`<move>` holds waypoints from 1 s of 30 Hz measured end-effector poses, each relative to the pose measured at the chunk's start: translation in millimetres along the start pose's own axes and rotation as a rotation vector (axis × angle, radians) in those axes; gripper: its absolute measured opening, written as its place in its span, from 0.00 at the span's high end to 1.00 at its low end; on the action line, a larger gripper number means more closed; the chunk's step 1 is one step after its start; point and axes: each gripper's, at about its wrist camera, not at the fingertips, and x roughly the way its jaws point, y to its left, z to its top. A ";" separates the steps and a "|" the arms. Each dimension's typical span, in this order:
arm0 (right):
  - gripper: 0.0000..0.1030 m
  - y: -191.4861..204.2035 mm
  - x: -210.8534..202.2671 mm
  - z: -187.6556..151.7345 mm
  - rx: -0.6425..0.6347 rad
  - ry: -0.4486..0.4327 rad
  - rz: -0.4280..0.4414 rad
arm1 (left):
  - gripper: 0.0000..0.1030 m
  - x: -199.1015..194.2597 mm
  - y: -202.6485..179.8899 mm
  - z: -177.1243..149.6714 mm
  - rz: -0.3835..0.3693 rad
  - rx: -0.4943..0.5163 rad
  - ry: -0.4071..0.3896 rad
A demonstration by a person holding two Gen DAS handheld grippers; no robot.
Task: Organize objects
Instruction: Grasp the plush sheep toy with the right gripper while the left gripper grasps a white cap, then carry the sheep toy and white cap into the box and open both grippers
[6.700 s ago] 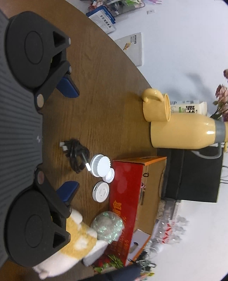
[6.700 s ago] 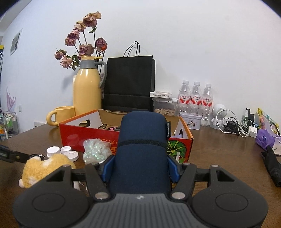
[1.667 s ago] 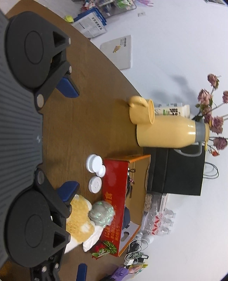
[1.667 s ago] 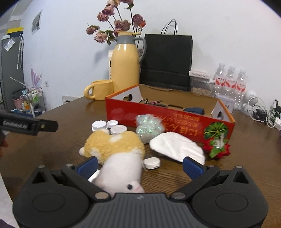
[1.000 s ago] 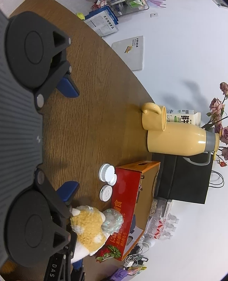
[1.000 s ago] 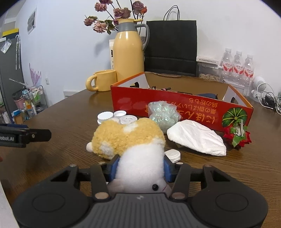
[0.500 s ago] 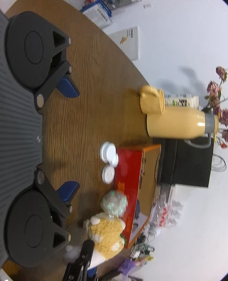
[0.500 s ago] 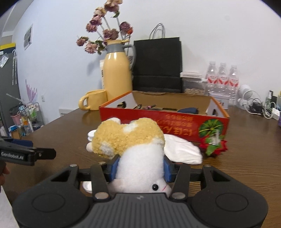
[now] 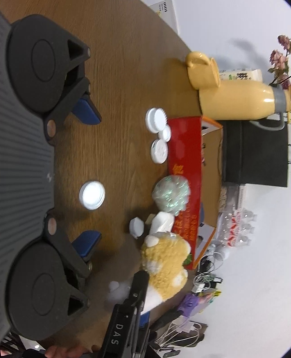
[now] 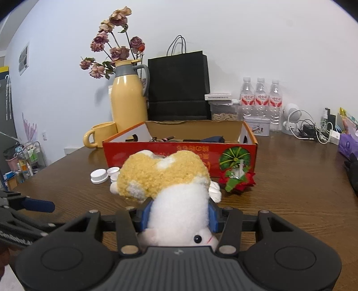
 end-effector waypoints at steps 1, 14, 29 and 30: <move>0.54 -1.2 -0.1 -0.9 0.001 0.003 -0.002 | 0.03 2.6 -2.0 -0.7 -0.004 0.000 0.007; 0.54 -0.3 4.0 -6.1 0.002 0.014 0.009 | 0.71 11.2 -17.1 -3.0 0.041 0.040 -0.002; 0.54 7.1 14.2 22.6 -0.045 -0.045 0.013 | 0.72 0.8 -7.5 41.7 0.046 -0.001 -0.148; 0.54 7.8 16.3 26.7 -0.049 -0.052 0.012 | 0.72 0.2 -6.9 48.0 0.045 -0.004 -0.166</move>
